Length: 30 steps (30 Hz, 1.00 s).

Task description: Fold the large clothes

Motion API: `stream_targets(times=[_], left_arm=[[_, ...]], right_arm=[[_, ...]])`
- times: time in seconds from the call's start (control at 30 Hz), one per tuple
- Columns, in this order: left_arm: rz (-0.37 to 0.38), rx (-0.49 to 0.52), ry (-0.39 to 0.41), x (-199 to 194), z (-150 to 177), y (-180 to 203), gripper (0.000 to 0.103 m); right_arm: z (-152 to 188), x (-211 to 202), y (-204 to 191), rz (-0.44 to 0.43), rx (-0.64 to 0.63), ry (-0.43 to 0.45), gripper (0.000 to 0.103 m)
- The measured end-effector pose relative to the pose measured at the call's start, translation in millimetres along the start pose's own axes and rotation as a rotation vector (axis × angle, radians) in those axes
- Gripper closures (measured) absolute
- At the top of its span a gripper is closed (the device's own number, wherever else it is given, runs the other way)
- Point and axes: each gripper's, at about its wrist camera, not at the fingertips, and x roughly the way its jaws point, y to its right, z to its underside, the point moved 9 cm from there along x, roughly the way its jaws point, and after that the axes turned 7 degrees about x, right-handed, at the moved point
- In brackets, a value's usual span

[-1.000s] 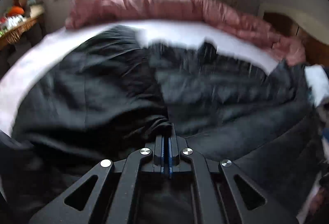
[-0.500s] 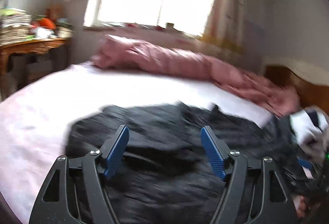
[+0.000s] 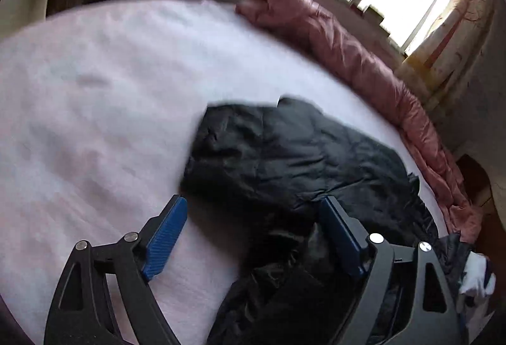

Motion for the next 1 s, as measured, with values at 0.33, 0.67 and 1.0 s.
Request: stream_targets(times=[0.33,0.67,1.0], left_arm=[[0.039,0.135,0.102,-18.4,0.8,32.0,0.102],[0.348,0.335,0.424,-133.5,-17.3,160.2,0.102],[0.537,0.511,0.285,-106.3,16.4,319.0,0.102]], right_arm=[[2.5,-0.5,-3.0,-0.001,-0.015,-0.009,0.005],[3.4,2.0,-4.6,-0.004,-0.025,-0.02,0.005],[-2.4,-1.6,12.6,-0.008,0.062,-0.004,0.005]])
